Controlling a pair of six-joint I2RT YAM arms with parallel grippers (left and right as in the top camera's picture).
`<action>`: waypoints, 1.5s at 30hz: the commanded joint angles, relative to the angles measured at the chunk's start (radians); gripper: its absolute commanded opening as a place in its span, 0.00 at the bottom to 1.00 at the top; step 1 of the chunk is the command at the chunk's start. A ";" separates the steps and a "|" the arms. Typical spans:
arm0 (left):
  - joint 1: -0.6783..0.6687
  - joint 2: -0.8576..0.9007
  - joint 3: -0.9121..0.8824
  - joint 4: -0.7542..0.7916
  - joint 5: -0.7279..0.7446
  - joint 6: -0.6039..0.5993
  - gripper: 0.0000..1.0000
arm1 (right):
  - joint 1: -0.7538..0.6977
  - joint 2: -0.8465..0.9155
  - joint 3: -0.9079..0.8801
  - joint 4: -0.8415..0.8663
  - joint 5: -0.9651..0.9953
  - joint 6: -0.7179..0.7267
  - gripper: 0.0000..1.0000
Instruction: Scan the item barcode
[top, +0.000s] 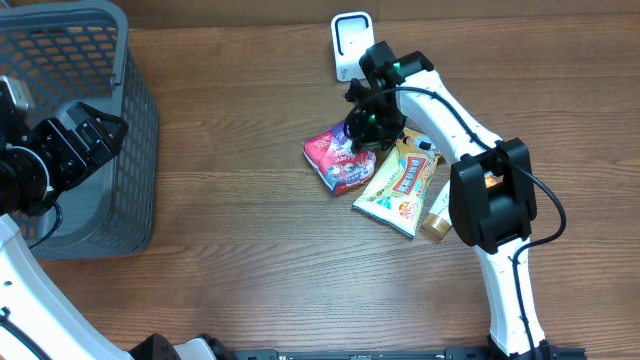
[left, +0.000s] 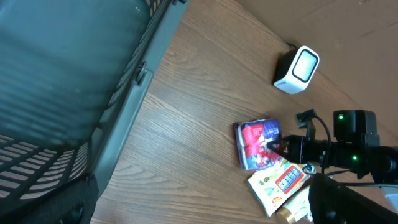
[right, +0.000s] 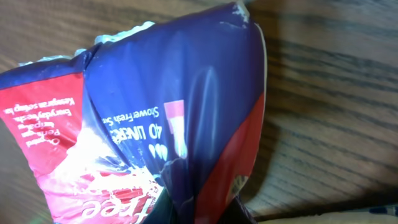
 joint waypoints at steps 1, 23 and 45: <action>0.004 0.002 -0.006 0.002 0.009 -0.007 1.00 | -0.013 -0.003 0.102 0.013 0.014 0.166 0.04; 0.004 0.002 -0.006 0.002 0.009 -0.007 1.00 | -0.169 0.010 0.312 0.544 0.148 0.712 0.04; 0.004 0.002 -0.006 0.002 0.009 -0.007 1.00 | -0.171 0.005 0.312 0.544 0.207 0.726 0.04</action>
